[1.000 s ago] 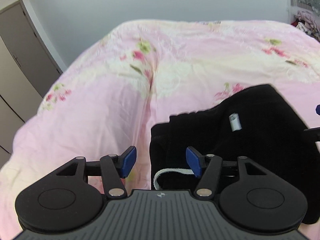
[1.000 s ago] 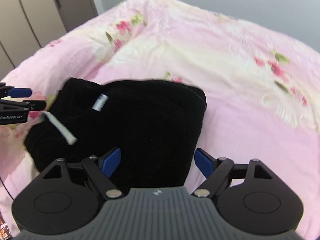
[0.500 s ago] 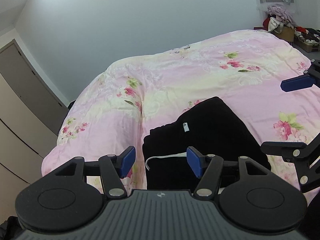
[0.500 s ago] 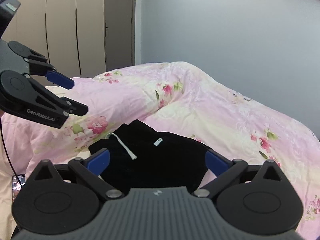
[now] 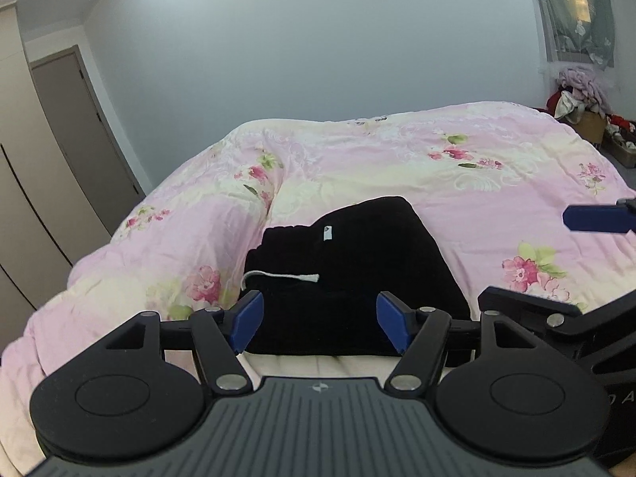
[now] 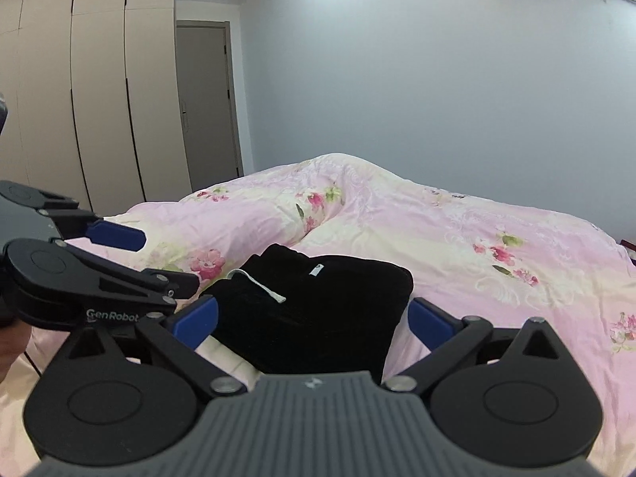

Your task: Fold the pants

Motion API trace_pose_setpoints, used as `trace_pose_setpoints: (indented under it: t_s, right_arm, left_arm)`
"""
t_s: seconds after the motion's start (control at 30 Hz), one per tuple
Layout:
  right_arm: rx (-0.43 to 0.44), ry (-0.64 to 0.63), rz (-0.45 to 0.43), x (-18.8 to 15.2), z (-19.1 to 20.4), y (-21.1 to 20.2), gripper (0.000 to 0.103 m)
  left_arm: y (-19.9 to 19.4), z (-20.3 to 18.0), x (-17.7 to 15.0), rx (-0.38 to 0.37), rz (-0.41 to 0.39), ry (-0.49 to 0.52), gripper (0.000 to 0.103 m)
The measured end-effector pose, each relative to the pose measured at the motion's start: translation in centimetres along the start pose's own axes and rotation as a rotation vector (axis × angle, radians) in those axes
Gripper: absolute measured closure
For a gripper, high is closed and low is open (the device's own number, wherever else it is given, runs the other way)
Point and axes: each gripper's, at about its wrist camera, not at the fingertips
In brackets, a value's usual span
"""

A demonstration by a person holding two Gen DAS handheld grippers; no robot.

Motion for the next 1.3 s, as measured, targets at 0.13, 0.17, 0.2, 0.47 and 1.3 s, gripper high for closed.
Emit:
trace_pose_setpoints:
  t_s: [0.13,0.17,0.2,0.47,1.3]
  right_arm:
    - [-0.042,-0.016,0.055,-2.0,-0.6,1.2,0.005]
    - [-0.07,-0.031,0.06,-2.5,-0.6,1.5,0.005]
    - [-0.097,-0.045,0.068,-3.0,-0.7,1.9,0.005]
    - [-0.108,0.006,0.201,-4.5,-1.7,5.4,0.005]
    - [-0.087,0.032,0.217,-4.8,-1.8,5.4,0.005]
  left_arm:
    - [1.4,0.3,-1.8,0.004,0.033,-0.062,0.024]
    - [1.7,0.1,-2.4,0.018,0.05,-0.07,0.023]
    - [2.3,0.2,-2.9,0.025,0.069,-0.08,0.023]
    - [5.7,0.2,-5.9,-0.058,0.19,-0.152,0.022]
    - [5.6,-0.6,-5.9,-0.081,0.224,-0.147,0.022]
Point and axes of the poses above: each gripper's, at about its wrist camera, not at the fingertips, and y roughly the way its jaws point, z to its left, x to its top, and after that the axes turned 14 degrees about y, right-handed
